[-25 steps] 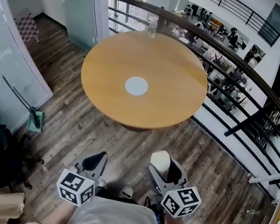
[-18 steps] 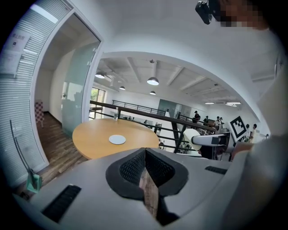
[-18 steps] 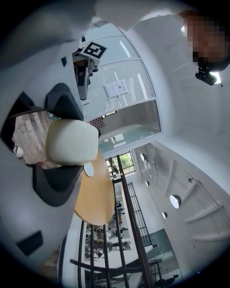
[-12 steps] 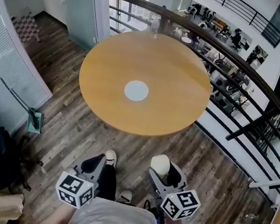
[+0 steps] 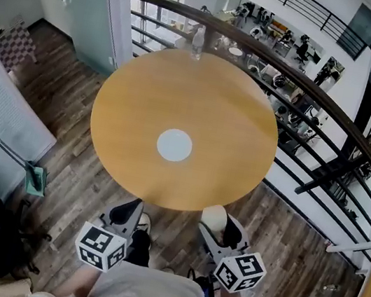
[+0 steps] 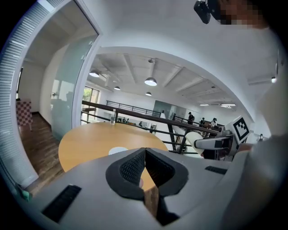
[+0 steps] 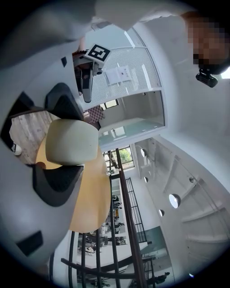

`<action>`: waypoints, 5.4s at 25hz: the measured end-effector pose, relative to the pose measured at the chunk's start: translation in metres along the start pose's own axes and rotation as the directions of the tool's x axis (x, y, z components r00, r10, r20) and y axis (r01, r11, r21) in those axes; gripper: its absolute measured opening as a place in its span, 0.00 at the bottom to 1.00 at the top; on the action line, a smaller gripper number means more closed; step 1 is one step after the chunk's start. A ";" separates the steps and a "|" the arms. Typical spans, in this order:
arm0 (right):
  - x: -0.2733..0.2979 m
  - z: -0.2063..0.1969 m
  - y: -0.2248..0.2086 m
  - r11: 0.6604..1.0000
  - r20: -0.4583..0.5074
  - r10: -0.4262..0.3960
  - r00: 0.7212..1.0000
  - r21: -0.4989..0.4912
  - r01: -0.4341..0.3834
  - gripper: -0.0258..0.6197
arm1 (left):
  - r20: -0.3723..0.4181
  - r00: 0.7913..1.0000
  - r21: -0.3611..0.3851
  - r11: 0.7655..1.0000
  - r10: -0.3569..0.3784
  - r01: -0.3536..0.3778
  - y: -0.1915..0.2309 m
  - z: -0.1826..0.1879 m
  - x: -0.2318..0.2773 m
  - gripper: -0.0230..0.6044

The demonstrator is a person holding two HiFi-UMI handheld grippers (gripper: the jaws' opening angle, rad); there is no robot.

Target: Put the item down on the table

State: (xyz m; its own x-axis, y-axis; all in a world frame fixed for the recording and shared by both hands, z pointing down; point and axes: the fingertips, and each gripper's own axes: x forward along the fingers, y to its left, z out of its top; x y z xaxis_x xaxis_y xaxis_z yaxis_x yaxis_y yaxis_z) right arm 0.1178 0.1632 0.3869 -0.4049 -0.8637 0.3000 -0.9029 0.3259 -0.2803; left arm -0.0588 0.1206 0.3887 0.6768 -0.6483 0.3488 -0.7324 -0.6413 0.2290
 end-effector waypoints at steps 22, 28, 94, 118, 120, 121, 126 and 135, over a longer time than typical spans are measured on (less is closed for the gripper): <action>0.143 0.055 -0.049 0.991 -0.011 -0.135 0.991 -0.008 0.135 0.53 | -0.035 0.993 0.036 0.993 -0.114 0.115 0.131 0.069 0.105 0.07; 0.157 0.069 -0.064 0.992 -0.056 -0.117 0.991 -0.053 0.114 0.53 | -0.040 0.996 0.027 0.996 -0.085 0.086 0.132 0.081 0.119 0.07; 0.397 -0.083 -0.120 0.970 -0.561 -0.006 0.828 -0.205 -0.132 0.53 | -0.225 0.972 -0.078 0.996 -0.065 0.048 0.177 -0.007 0.254 0.07; 0.415 -0.112 -0.129 0.968 -0.601 -0.066 0.797 -0.231 -0.093 0.53 | -0.261 0.963 -0.103 0.994 -0.063 0.037 0.187 -0.021 0.254 0.07; 0.415 -0.113 -0.129 0.969 -0.601 -0.068 0.796 -0.230 -0.092 0.53 | -0.263 0.963 -0.103 0.994 -0.063 0.037 0.187 -0.022 0.254 0.07; 0.416 -0.114 -0.130 0.969 -0.602 -0.067 0.795 -0.229 -0.091 0.53 | -0.264 0.962 -0.103 0.994 -0.064 0.038 0.187 -0.022 0.254 0.07; 0.418 -0.119 -0.132 0.971 -0.608 -0.072 0.791 -0.225 -0.084 0.53 | -0.267 0.961 -0.108 0.993 -0.069 0.041 0.188 -0.024 0.256 0.07; 0.420 -0.124 -0.133 0.963 -0.626 -0.090 0.774 -0.252 -0.091 0.53 | -0.265 0.962 -0.110 0.993 -0.069 0.041 0.192 -0.022 0.255 0.07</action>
State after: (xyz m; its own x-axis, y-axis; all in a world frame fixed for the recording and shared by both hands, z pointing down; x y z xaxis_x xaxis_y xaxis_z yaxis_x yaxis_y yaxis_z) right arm 0.0496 -0.1951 0.6632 -0.3223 -0.4574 0.8288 -0.8693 0.4896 -0.0679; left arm -0.0280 -0.1587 0.5419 0.6817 -0.4707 0.5602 -0.7076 -0.6186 0.3413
